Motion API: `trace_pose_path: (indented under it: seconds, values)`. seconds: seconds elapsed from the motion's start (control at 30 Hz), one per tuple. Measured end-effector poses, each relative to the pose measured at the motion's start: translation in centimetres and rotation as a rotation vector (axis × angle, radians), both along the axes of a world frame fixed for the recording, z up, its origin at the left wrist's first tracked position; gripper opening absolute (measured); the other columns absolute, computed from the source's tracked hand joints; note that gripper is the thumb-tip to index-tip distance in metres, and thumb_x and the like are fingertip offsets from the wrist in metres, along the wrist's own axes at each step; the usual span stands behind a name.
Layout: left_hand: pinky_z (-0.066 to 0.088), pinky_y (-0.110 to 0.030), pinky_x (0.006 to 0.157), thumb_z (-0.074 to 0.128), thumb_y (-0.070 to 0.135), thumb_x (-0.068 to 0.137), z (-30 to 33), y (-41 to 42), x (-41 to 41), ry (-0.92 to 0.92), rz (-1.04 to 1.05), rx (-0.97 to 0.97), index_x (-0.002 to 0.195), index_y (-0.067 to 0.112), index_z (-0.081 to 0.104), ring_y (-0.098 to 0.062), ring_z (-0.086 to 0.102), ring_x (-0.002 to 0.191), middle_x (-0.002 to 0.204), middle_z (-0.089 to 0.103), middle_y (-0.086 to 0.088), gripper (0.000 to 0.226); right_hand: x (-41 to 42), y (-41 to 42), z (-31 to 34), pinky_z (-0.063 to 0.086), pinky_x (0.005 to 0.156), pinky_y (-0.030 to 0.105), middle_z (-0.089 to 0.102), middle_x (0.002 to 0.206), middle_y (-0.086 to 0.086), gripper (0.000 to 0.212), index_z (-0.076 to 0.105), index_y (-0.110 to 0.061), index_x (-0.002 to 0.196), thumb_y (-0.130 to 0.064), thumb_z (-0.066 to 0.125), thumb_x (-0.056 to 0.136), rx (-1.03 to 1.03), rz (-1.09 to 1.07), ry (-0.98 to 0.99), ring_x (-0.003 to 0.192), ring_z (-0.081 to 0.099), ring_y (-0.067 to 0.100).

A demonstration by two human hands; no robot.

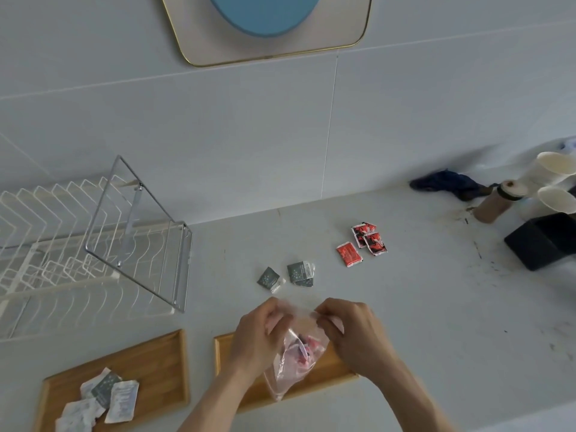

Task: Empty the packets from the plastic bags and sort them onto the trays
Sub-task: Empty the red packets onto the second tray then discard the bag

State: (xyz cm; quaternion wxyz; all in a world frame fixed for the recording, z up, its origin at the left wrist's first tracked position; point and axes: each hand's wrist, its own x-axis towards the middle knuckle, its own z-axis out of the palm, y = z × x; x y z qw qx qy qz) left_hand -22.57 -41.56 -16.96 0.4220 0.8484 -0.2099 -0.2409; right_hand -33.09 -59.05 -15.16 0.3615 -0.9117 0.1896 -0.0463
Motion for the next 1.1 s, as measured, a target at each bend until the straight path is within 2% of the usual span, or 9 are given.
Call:
trace_pose_path:
  seconds: [0.1, 0.2, 0.33, 0.47, 0.6, 0.77, 0.87, 0.97, 1.1]
  values:
    - [0.045, -0.013, 0.066, 0.067, 0.053, 0.086, -0.1, 0.1, -0.3, 0.038, -0.12, 0.172, 0.097, 0.037, 0.051, -0.005, 0.064, 0.087, 0.094, 0.066, 0.019, 0.025, 0.2, -0.2, -0.1, 0.052, 0.071, 0.019, 0.075, 0.086, -0.017, 0.009, 0.073, -0.027, 0.092, -0.018, 0.069, 0.091, 0.025, -0.009, -0.077, 0.081, 0.066, 0.005]
    - [0.043, -0.016, 0.06, 0.059, 0.054, 0.09, -0.1, -0.2, -1.0, 0.009, -0.122, 0.308, 0.096, 0.033, 0.053, -0.006, 0.063, 0.082, 0.089, 0.062, 0.017, 0.023, 0.2, -0.5, 0.0, 0.053, 0.075, 0.012, 0.077, 0.089, -0.014, 0.014, 0.075, -0.025, 0.096, -0.013, 0.075, 0.089, 0.23, -0.077, -0.113, 0.085, 0.07, 0.002]
    - [0.058, -0.035, 0.084, 0.066, 0.041, 0.092, -1.5, 0.1, -1.0, 0.1, 0.018, 0.146, 0.09, 0.033, 0.067, -0.005, 0.069, 0.091, 0.092, 0.074, 0.015, 0.008, -0.5, -1.0, -0.8, 0.06, 0.078, 0.025, 0.078, 0.093, 0.0, 0.049, 0.069, -0.031, 0.12, -0.012, 0.086, 0.078, 0.752, -0.184, -0.009, 0.089, 0.075, 0.012]
    - [0.056, -0.04, 0.094, 0.073, 0.041, 0.084, -1.3, 0.2, -0.6, 0.177, 0.058, -0.005, 0.097, 0.032, 0.071, -0.006, 0.071, 0.099, 0.099, 0.077, 0.012, 0.016, -1.0, -0.6, -2.0, 0.045, 0.06, 0.008, 0.071, 0.067, -0.012, 0.004, 0.074, -0.016, 0.085, -0.016, 0.079, 0.086, 0.626, -0.165, 0.144, 0.062, 0.061, 0.0]
    - [0.047, -0.012, 0.069, 0.075, 0.038, 0.086, -1.0, 0.3, -0.9, 0.127, 0.043, 0.125, 0.11, 0.037, 0.059, 0.001, 0.063, 0.089, 0.102, 0.065, 0.025, 0.029, -0.9, -0.2, -2.8, 0.038, 0.058, 0.018, 0.057, 0.063, -0.008, 0.019, 0.063, -0.007, 0.078, -0.018, 0.07, 0.091, 0.545, -0.158, 0.121, 0.056, 0.046, 0.005]
    - [0.052, -0.019, 0.079, 0.072, 0.03, 0.088, -1.8, 0.5, -1.5, 0.083, 0.064, 0.198, 0.103, 0.033, 0.06, -0.003, 0.067, 0.099, 0.102, 0.069, 0.021, 0.02, -1.2, -0.1, -2.8, 0.038, 0.055, 0.013, 0.056, 0.061, 0.003, 0.022, 0.059, -0.006, 0.073, -0.012, 0.071, 0.091, 0.504, -0.151, 0.026, 0.056, 0.045, 0.006]
    - [0.059, -0.037, 0.085, 0.073, 0.029, 0.088, -2.2, 0.7, -1.4, 0.092, 0.103, 0.118, 0.1, 0.032, 0.061, 0.001, 0.071, 0.094, 0.097, 0.074, 0.02, 0.017, -1.5, 0.0, -3.0, 0.04, 0.057, 0.021, 0.058, 0.065, 0.01, 0.025, 0.057, -0.003, 0.077, -0.018, 0.07, 0.093, 0.513, -0.176, 0.015, 0.059, 0.047, 0.01]
    - [0.061, -0.035, 0.085, 0.075, 0.033, 0.086, -1.7, 0.7, -1.5, 0.107, 0.093, 0.086, 0.108, 0.036, 0.057, 0.008, 0.068, 0.097, 0.102, 0.071, 0.026, 0.028, -1.4, -0.1, -2.6, 0.042, 0.058, 0.026, 0.062, 0.072, 0.016, 0.027, 0.057, -0.003, 0.08, -0.023, 0.067, 0.095, 0.519, -0.198, -0.015, 0.061, 0.05, 0.012]
    - [0.056, -0.025, 0.087, 0.072, 0.066, 0.074, -1.8, 0.9, -1.5, 0.034, -0.016, 0.161, 0.108, 0.039, 0.052, 0.013, 0.061, 0.105, 0.11, 0.068, 0.027, 0.048, -1.5, 0.0, -2.0, 0.053, 0.07, 0.052, 0.069, 0.082, 0.021, 0.019, 0.059, -0.004, 0.084, -0.017, 0.065, 0.097, 0.549, -0.244, -0.085, 0.078, 0.065, 0.039]
